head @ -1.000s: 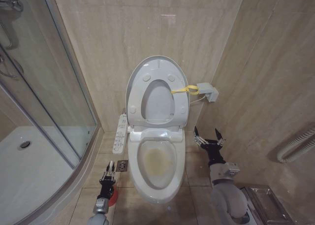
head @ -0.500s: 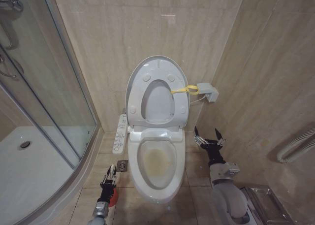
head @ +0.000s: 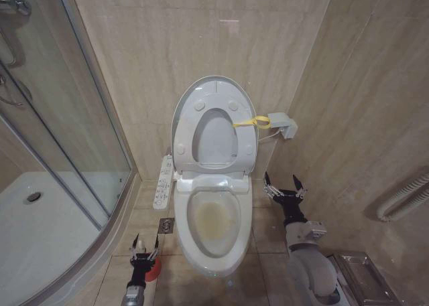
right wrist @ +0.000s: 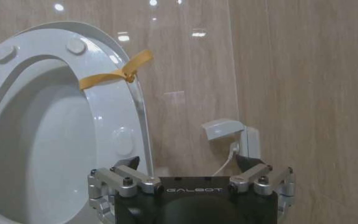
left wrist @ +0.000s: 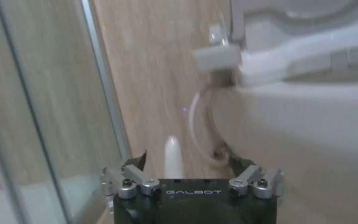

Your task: Open the toilet lid, clean the toilet bowl with a toilet brush, close the toilet lid, and flush.

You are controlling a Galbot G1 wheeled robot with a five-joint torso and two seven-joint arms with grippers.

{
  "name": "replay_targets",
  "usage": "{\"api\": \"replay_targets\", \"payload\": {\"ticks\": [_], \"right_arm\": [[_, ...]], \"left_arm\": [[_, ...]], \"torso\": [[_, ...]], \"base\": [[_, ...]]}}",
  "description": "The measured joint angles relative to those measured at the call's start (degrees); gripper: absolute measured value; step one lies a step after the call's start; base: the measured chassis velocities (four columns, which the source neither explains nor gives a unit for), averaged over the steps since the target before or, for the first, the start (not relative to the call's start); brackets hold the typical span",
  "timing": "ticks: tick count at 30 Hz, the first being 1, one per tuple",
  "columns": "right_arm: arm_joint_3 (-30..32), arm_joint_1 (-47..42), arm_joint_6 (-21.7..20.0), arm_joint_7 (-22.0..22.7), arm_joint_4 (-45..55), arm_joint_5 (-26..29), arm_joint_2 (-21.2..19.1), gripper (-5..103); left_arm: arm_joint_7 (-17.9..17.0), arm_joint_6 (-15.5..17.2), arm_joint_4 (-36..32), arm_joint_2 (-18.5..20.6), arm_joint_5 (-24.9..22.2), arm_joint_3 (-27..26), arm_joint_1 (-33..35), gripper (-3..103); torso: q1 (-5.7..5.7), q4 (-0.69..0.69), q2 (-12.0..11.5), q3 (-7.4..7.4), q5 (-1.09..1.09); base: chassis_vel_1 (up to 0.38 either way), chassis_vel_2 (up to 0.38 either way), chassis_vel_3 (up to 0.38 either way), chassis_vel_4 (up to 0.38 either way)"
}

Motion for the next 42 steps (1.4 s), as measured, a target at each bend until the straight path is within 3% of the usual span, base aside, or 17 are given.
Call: {"api": "replay_targets", "payload": {"ticks": [4,5,7,10,11,13,20,21,24,31,42], "right_arm": [[0.0,0.0,0.0,0.0,0.0,0.0,0.0,100],[0.0,0.0,0.0,0.0,0.0,0.0,0.0,100],[0.0,0.0,0.0,0.0,0.0,0.0,0.0,100],[0.0,0.0,0.0,0.0,0.0,0.0,0.0,100],[0.0,0.0,0.0,0.0,0.0,0.0,0.0,100],[0.0,0.0,0.0,0.0,0.0,0.0,0.0,100],[0.0,0.0,0.0,0.0,0.0,0.0,0.0,100],[0.0,0.0,0.0,0.0,0.0,0.0,0.0,100],[0.0,0.0,0.0,0.0,0.0,0.0,0.0,100],[0.0,0.0,0.0,0.0,0.0,0.0,0.0,100],[0.0,0.0,0.0,0.0,0.0,0.0,0.0,100]], "left_arm": [[-1.4,0.9,-5.9,-0.1,0.8,-1.1,3.0,76],[-2.8,1.1,-9.2,-0.3,2.6,-2.2,4.7,99],[-4.5,1.5,-13.6,-0.6,5.2,-4.9,6.8,99],[-5.2,2.1,-15.7,-0.6,5.6,-6.0,7.9,99],[-6.0,3.6,-21.2,-0.6,5.5,-7.6,10.2,100],[-6.0,4.4,-23.8,-0.5,5.2,-8.2,11.4,100],[-5.2,15.3,-46.7,-0.6,-0.7,-8.5,21.3,100],[-5.2,15.3,-46.7,-0.6,-0.7,-8.5,21.3,100],[-3.4,21.5,-54.0,-1.1,-2.7,-8.4,24.6,100],[-2.7,25.8,-57.6,-1.6,-4.5,-9.0,25.0,100],[-2.6,22.9,-55.4,1.1,-5.6,-9.3,21.9,100]], "torso": [[0.0,-0.02,0.0,-0.01,0.01],[0.0,-0.01,0.0,0.0,0.0],[-0.01,-0.02,0.0,0.0,0.01],[-0.01,-0.02,0.0,0.0,0.02],[-0.01,-0.02,0.0,0.0,0.01],[0.0,-0.02,0.0,0.0,0.01],[-0.01,-0.02,0.0,-0.01,0.02],[-0.01,-0.02,0.0,-0.01,0.02],[-0.01,-0.01,0.0,0.0,0.02],[0.0,-0.02,0.0,0.0,0.01],[0.0,-0.02,0.0,0.0,0.01]], "base": [[0.0,0.0,0.0,0.0],[0.0,0.0,0.0,0.0],[0.0,0.0,0.0,0.0],[0.0,0.0,0.0,0.0],[0.0,0.0,0.0,0.0],[0.0,0.0,0.0,0.0],[0.0,0.0,0.0,0.0],[0.0,0.0,0.0,0.0],[0.0,0.0,0.0,0.0],[0.0,0.0,0.0,0.0],[0.0,0.0,0.0,0.0]]}}
